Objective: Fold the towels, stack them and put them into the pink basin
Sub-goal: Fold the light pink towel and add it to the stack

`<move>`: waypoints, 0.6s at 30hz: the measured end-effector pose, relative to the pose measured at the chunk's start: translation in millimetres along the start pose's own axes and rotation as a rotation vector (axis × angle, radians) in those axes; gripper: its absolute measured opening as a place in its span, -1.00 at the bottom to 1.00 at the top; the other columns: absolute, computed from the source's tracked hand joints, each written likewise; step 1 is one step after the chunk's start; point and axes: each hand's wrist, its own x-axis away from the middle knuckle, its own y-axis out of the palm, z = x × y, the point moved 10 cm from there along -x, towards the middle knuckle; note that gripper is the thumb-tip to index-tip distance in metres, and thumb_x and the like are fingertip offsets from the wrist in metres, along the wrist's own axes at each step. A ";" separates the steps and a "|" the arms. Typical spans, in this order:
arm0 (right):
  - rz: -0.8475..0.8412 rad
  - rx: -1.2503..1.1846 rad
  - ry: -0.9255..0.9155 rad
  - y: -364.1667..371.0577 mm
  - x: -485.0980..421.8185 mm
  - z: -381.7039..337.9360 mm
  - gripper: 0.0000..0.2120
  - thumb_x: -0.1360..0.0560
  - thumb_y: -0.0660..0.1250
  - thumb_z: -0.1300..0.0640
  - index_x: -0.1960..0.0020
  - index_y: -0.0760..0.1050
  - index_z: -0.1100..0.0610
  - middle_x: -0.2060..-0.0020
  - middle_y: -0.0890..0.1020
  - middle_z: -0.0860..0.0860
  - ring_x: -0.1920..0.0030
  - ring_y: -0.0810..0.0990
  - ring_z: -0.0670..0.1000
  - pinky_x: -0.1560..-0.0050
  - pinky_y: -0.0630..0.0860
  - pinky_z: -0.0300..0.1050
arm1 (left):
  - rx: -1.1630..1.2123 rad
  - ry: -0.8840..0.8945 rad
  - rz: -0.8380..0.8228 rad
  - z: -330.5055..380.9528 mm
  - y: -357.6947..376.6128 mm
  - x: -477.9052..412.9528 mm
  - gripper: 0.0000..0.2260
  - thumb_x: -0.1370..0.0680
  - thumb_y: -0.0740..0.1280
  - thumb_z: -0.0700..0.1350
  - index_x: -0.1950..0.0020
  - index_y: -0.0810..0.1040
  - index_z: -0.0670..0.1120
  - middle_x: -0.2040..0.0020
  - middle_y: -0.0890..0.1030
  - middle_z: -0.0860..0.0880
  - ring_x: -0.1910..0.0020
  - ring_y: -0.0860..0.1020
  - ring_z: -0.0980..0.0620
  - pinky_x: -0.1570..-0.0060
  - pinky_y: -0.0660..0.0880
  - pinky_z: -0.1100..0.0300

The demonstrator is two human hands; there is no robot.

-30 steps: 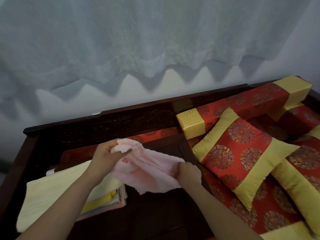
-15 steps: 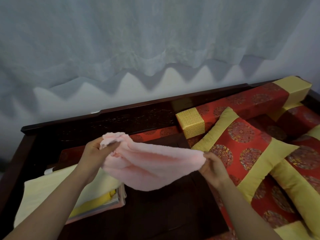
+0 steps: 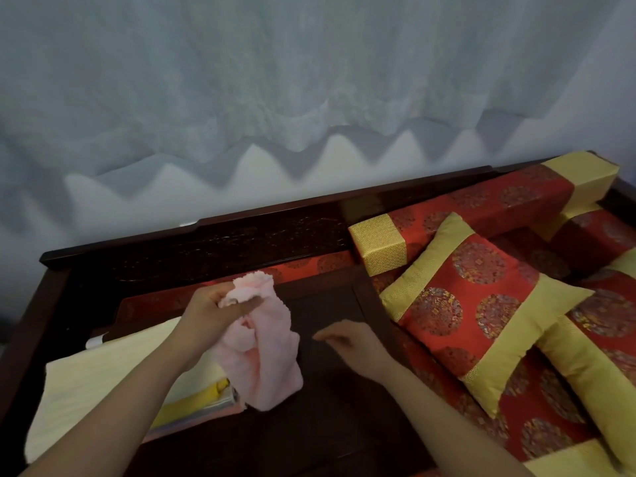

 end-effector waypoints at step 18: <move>-0.639 1.034 -0.036 41.8 -5.9 18.2 -0.60 -0.43 0.37 0.12 -0.26 0.43 0.02 -0.32 0.33 0.12 -0.32 0.31 0.14 -0.26 0.30 0.13 | -0.119 0.132 -0.153 30.7 -14.2 -11.0 -0.87 -0.41 0.47 -0.12 0.12 0.71 0.11 0.17 0.73 0.03 0.21 0.67 0.12 0.21 0.57 0.29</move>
